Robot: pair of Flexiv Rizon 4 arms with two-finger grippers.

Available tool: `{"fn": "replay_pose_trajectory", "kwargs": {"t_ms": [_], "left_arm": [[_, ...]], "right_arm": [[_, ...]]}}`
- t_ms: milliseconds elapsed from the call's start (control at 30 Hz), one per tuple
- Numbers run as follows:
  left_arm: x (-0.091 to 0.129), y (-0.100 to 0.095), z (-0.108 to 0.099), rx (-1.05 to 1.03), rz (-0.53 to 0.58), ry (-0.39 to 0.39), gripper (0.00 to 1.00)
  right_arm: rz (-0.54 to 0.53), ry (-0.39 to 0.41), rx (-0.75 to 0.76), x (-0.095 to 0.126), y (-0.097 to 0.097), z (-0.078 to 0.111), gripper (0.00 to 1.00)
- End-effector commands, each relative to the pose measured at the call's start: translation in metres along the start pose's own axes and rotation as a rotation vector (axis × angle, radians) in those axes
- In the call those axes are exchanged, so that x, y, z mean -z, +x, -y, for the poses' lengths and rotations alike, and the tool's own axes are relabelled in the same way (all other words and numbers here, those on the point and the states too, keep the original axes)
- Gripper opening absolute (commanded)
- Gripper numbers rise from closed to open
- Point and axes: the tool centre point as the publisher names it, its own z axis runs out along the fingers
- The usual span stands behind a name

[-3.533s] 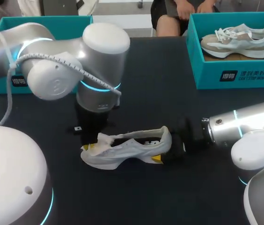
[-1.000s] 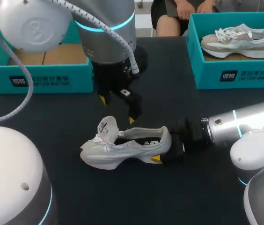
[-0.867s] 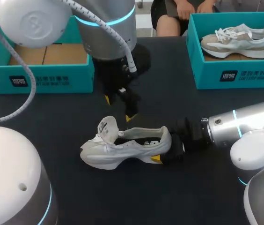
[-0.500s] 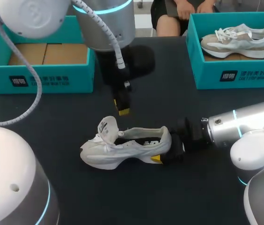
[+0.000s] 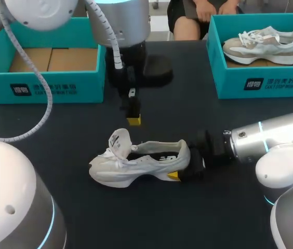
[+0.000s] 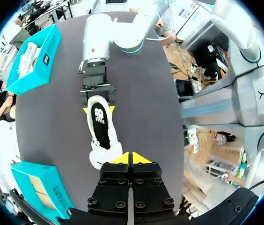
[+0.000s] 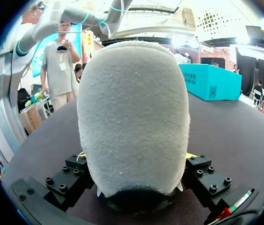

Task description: Take the shoe out of the shoebox, open the shoe tongue, remove and reinsert the insole, then place the shoe into the shoebox

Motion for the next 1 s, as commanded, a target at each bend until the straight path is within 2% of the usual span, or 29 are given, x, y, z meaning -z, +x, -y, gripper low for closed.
{"fn": "replay_pose_trajectory", "kwargs": {"t_ms": [33, 200, 567, 767, 867, 1000], "left_arm": [[-0.03, -0.026, 0.007, 0.051, -0.04, 0.024, 0.0], [-0.055, -0.043, 0.013, 0.117, -0.029, 0.065, 0.0], [-0.116, -0.057, 0.015, 0.185, -0.003, 0.094, 0.0], [-0.148, -0.067, 0.018, 0.204, 0.027, 0.138, 0.0], [-0.167, -0.074, 0.014, 0.212, -0.029, 0.126, 0.0], [-0.167, -0.074, 0.014, 0.212, -0.029, 0.126, 0.0]], "right_arm": [[0.002, 0.004, 0.0, -0.004, -0.002, 0.004, 0.0], [0.002, 0.004, 0.0, -0.004, -0.002, 0.004, 0.0], [0.002, 0.004, 0.0, -0.004, -0.002, 0.004, 0.0], [0.002, 0.004, 0.0, -0.004, -0.002, 0.004, 0.0], [0.002, 0.004, 0.0, -0.004, -0.002, 0.004, 0.0], [0.002, 0.004, 0.0, -0.004, -0.002, 0.004, 0.0]]}}
